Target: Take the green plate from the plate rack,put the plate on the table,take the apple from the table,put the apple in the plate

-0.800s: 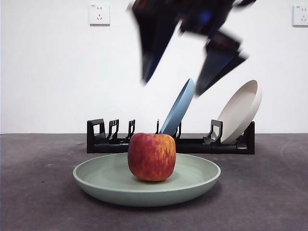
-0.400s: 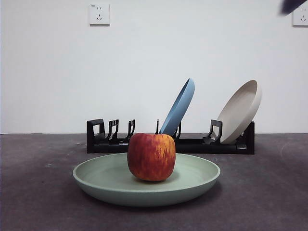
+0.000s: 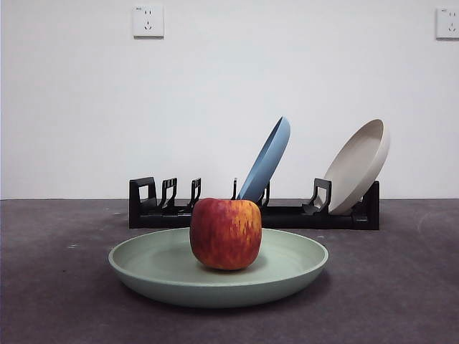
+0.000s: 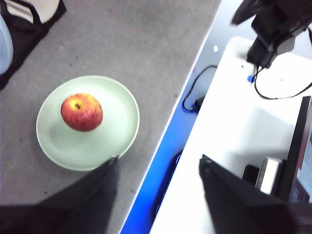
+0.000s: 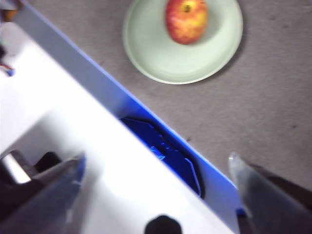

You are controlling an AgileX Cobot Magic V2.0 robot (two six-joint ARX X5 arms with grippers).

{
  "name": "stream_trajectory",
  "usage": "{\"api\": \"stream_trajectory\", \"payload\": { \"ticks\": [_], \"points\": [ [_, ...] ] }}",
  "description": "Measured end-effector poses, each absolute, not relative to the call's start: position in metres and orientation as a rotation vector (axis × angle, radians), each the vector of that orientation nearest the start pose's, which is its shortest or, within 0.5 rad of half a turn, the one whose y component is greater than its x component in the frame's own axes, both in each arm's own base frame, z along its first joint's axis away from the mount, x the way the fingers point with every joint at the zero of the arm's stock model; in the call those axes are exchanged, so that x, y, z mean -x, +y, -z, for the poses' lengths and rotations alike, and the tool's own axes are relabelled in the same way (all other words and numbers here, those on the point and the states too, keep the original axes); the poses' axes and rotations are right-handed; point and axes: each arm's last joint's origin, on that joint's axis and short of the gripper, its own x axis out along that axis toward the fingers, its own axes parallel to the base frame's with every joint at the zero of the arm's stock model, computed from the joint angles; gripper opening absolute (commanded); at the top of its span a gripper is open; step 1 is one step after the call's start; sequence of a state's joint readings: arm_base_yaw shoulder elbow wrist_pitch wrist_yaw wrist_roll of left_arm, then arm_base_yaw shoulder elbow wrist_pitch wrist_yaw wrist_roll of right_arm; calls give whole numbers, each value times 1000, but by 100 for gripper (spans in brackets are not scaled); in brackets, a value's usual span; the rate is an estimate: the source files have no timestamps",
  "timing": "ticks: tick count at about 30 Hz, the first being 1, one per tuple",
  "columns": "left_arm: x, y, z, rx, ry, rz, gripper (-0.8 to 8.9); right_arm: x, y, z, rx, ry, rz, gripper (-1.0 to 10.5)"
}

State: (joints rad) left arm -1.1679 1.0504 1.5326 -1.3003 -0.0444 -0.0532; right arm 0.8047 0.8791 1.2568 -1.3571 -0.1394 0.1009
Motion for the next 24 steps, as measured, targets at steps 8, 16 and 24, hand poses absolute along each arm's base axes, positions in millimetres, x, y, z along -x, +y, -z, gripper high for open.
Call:
{"api": "stream_trajectory", "payload": {
  "ticks": [8,16,24],
  "points": [
    [-57,-130,-427,-464,762,1030,-9,-73,82,-373,239,998,-824,-5],
    [-57,-130,-427,-466,761,1026,-3,-73,82,-373,235,998,-822,1],
    [-57,-130,-427,-466,761,1026,-3,-72,81,-374,232,995,-822,1]
  ]
}}
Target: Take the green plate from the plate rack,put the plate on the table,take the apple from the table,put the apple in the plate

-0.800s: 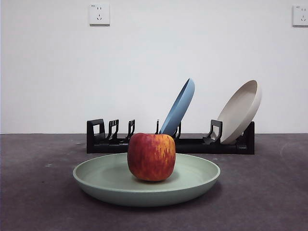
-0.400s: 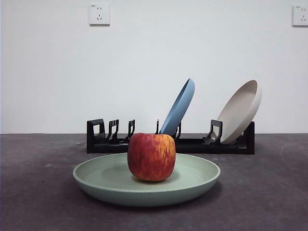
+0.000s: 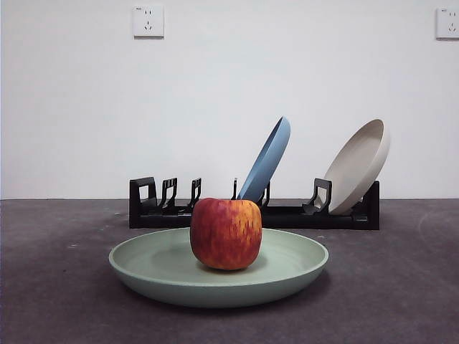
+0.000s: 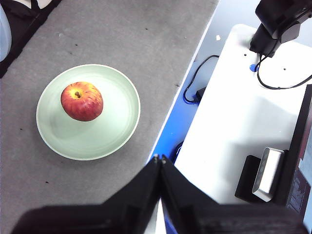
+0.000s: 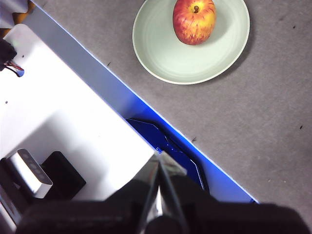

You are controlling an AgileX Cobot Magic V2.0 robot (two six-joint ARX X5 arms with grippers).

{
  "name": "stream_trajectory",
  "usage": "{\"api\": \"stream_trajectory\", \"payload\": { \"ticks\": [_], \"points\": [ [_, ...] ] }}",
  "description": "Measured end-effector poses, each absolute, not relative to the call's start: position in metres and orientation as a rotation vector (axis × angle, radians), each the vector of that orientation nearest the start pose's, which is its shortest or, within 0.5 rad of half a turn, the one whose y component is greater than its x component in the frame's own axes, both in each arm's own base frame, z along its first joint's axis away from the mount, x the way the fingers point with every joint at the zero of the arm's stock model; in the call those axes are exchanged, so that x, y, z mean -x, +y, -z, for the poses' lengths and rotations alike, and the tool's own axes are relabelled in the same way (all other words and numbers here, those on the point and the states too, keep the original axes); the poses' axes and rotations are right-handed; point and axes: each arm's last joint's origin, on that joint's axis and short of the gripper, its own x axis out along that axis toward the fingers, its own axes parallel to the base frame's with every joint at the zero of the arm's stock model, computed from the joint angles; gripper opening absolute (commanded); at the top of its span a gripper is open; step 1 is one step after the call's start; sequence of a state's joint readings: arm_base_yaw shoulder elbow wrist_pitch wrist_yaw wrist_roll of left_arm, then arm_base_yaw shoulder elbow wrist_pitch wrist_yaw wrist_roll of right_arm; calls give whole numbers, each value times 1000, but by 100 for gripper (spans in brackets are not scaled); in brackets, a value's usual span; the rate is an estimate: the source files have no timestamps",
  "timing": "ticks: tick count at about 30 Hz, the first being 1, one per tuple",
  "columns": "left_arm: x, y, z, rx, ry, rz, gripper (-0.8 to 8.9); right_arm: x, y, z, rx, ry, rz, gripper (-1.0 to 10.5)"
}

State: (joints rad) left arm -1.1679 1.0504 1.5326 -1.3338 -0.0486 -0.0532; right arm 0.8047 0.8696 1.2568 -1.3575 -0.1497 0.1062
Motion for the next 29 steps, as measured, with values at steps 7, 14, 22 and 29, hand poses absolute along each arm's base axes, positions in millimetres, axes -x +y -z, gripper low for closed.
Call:
{"api": "stream_trajectory", "payload": {
  "ticks": [7,14,22,29],
  "points": [
    [-57,-130,-427,-466,761,1026,-3,-72,81,-374,231,994,-822,1],
    [-63,-131,-433,-441,665,982,-3,-72,81,-374,230,995,-821,1],
    [-82,-91,-481,-243,148,851,-3,-72,81,-374,230,995,-821,1],
    [-72,-43,-472,-174,-72,591,-3,-72,81,-374,230,995,-821,1]
  ]
}}
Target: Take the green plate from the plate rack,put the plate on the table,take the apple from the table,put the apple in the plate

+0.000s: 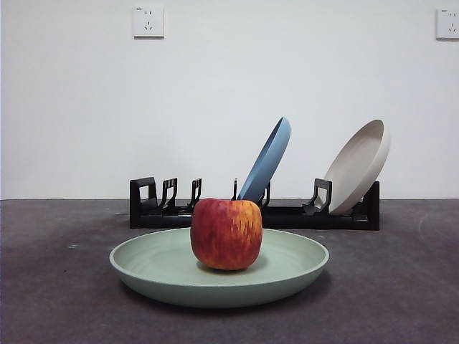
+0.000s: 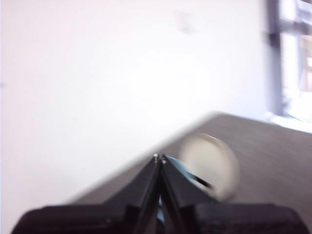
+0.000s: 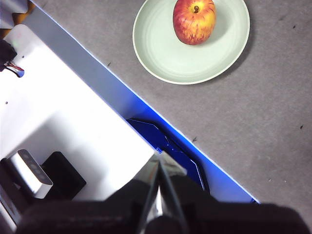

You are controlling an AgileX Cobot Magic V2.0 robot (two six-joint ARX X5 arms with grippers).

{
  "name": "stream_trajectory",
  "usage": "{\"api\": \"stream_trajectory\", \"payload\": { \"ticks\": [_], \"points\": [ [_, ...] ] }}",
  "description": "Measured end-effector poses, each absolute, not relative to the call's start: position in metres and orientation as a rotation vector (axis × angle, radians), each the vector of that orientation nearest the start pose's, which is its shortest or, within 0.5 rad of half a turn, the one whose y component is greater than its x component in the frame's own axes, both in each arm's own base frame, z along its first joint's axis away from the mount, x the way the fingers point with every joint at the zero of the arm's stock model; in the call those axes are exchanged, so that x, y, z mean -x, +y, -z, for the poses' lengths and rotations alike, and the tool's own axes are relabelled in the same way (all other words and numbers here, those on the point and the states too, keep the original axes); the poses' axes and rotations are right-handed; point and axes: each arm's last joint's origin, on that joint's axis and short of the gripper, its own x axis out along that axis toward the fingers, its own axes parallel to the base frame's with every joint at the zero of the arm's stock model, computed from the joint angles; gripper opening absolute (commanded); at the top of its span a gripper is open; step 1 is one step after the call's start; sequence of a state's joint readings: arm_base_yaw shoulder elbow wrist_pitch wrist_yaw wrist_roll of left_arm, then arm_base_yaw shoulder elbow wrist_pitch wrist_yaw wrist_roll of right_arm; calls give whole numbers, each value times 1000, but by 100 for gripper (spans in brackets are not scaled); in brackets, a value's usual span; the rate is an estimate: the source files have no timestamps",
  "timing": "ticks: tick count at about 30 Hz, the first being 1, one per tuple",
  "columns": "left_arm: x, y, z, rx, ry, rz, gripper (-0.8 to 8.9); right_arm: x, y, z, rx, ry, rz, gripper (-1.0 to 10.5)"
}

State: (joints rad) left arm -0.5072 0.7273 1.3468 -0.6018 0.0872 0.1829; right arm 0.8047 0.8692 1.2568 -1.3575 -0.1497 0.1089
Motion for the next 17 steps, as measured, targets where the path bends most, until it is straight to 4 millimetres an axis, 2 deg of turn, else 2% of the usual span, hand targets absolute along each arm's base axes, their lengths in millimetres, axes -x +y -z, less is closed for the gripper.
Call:
{"api": "stream_trajectory", "payload": {
  "ticks": [4,7,11,17],
  "points": [
    [-64,-26,-446,-152,-200,383,-3,-72,81,-374,230,995,-821,1],
    [-62,-19,-414,-146,-271,270,-3,-72,81,-374,230,995,-821,1],
    [-71,-13,-358,-154,-290,153,-3,-72,81,-374,230,995,-821,1],
    [-86,-5,-279,-104,-164,55,-3,-72,81,-374,230,995,-821,1]
  ]
}}
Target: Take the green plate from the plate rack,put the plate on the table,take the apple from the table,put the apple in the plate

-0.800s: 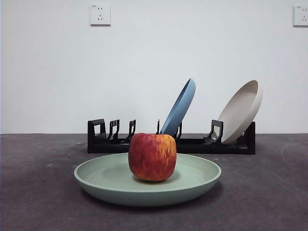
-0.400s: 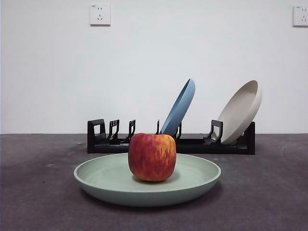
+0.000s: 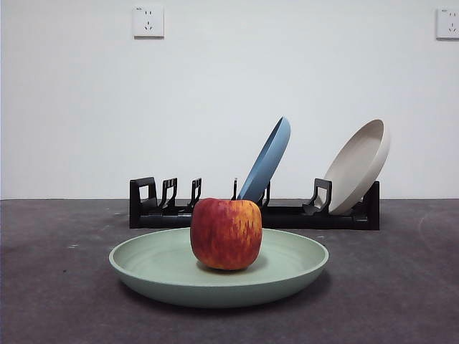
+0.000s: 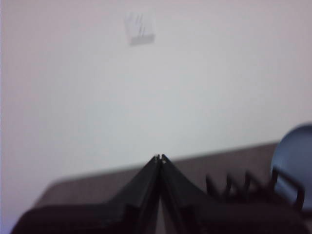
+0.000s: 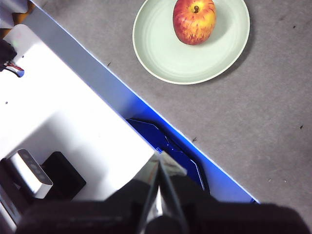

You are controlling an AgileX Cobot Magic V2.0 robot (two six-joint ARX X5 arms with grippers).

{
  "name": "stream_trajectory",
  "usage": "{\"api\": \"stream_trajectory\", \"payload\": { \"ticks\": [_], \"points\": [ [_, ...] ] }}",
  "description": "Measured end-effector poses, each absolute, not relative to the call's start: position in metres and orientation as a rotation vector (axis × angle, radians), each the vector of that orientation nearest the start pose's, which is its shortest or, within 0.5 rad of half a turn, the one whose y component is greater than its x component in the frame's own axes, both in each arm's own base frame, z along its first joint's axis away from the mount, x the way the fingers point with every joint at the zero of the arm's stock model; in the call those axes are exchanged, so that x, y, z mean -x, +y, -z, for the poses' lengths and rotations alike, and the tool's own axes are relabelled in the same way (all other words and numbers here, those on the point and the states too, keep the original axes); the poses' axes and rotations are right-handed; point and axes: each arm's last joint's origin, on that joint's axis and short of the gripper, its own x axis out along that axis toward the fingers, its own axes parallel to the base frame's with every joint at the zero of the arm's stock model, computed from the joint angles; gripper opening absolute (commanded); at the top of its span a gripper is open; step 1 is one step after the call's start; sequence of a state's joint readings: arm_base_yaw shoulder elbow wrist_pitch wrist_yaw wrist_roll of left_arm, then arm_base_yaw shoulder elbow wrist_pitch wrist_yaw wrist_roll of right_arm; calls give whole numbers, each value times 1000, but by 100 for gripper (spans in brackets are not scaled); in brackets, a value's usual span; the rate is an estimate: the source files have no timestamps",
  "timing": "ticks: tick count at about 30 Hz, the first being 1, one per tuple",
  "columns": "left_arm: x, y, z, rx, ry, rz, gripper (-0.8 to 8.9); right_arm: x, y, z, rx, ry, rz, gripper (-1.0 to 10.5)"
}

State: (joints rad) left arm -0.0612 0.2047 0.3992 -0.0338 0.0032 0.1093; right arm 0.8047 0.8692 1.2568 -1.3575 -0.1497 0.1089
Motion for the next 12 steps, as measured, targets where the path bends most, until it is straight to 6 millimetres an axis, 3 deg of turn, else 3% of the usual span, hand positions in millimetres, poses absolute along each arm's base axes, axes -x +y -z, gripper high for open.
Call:
{"api": "stream_trajectory", "payload": {
  "ticks": [7,12],
  "points": [
    [-91,-3,-221,-58,-73,34,-3,-72,81,-374,230,995,-821,1],
    [-94,-3,-192,-48,-28,36,-3,-72,81,-374,230,995,-821,0]
  ]
}}
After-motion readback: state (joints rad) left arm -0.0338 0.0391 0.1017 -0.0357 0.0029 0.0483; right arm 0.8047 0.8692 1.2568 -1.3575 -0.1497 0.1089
